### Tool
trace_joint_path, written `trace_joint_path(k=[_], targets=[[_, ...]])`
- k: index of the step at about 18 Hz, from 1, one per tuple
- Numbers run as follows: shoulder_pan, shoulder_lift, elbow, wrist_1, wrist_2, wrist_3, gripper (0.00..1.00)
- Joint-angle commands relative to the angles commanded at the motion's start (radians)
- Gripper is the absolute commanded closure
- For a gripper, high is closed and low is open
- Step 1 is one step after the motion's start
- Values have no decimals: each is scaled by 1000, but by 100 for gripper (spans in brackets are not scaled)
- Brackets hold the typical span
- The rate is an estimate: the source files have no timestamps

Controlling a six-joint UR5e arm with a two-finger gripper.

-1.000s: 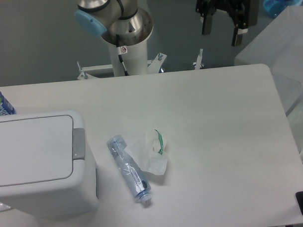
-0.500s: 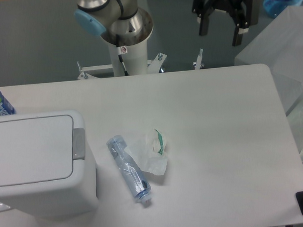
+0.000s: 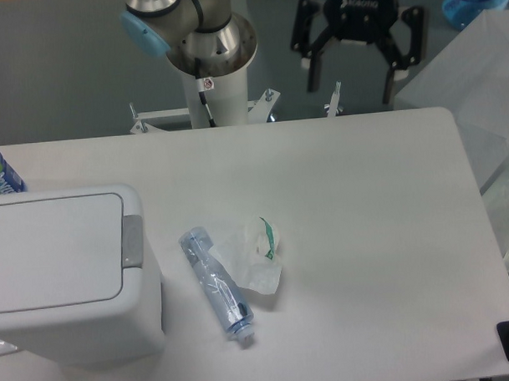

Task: Open the trash can
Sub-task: 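Lower the open gripper toward the clear water bottle beside the trash can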

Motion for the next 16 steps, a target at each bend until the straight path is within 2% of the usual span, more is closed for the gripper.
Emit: trace_joint_path(k=[2, 5, 11, 13, 16], targets=[[-54, -23, -6, 19, 0, -72, 0], [-118, -63, -5, 25, 2, -82, 0], [-209, -124, -5, 26, 48, -183, 0], [-232, -153, -3, 57, 43, -261, 0], [-261, -187, -9, 133, 44, -399, 0]])
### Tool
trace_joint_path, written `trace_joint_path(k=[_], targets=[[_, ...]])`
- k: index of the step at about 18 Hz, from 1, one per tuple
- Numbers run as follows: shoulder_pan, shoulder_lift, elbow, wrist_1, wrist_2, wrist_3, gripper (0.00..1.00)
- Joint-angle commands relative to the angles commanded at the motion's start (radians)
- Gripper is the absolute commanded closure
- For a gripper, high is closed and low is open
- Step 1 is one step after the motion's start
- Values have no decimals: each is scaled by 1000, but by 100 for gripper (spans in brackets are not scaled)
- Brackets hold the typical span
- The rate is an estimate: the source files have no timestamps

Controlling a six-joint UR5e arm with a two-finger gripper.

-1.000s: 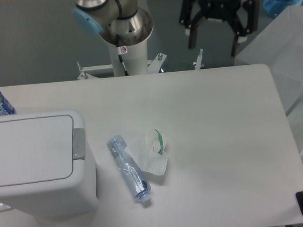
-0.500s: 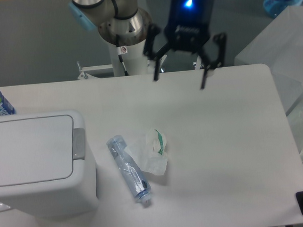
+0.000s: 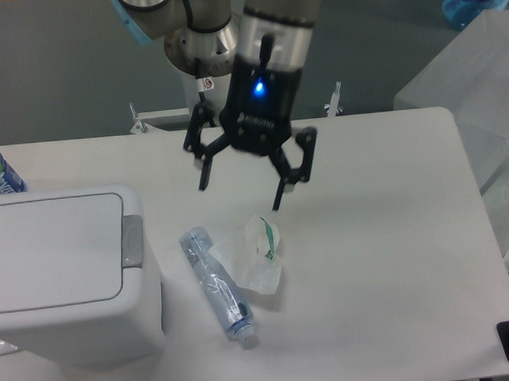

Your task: Open the trash can

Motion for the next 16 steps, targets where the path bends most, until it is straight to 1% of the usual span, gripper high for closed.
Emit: trace_joint_path(k=[3, 5, 7, 10, 16], targets=[[-26, -18, -3, 8, 2, -49, 0], [-35, -20, -11, 8, 0, -51, 0], [-49, -20, -32, 11, 2, -45, 0], [-68, -22, -38, 17, 0, -45, 0], [-71, -23, -38, 17, -2, -51, 0]])
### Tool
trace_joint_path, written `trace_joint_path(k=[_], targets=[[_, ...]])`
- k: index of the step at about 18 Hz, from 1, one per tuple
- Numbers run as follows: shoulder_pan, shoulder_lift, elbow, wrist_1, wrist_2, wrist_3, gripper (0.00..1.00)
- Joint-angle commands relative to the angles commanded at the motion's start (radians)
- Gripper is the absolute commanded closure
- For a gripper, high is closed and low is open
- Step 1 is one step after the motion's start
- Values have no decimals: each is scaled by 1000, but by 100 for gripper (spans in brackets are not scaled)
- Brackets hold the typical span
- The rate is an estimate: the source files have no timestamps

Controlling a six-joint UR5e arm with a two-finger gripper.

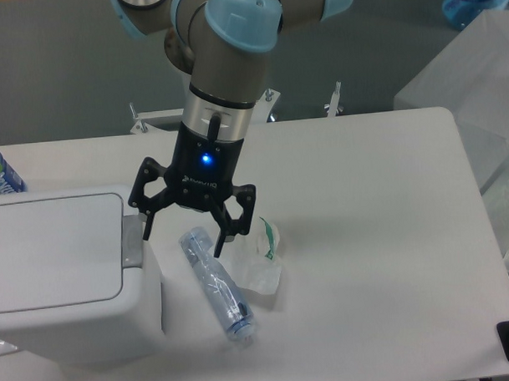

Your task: Open the trash can

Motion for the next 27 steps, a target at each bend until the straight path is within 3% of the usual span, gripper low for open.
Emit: trace_joint_path(k=[27], targets=[[-11, -20, -17, 0, 3, -15, 0]])
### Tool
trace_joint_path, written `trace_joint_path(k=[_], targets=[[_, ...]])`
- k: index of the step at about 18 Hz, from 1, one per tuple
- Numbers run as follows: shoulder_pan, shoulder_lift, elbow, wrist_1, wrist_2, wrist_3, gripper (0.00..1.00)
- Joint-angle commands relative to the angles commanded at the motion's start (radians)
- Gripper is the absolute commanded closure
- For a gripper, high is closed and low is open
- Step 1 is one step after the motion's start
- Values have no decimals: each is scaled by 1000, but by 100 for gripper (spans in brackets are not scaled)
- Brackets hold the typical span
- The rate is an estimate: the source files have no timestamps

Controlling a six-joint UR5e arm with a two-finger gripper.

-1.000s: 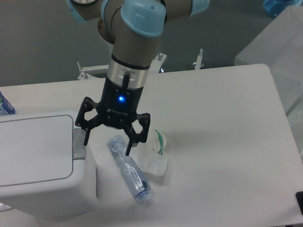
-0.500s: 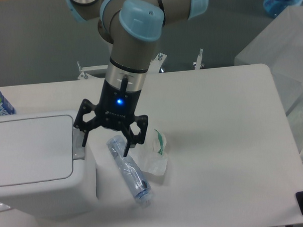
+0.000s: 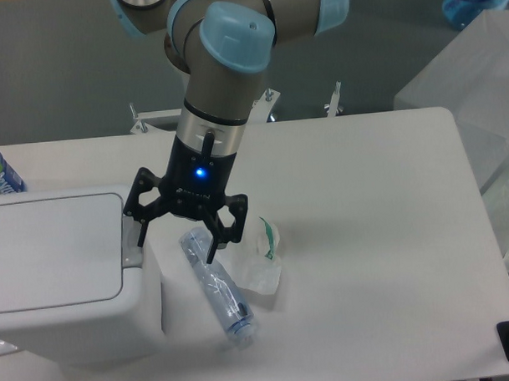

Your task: Open the trash can

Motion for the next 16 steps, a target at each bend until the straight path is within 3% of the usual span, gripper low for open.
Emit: trace_joint_path(k=[16], targets=[[-3, -9, 0, 2, 2, 2, 0]])
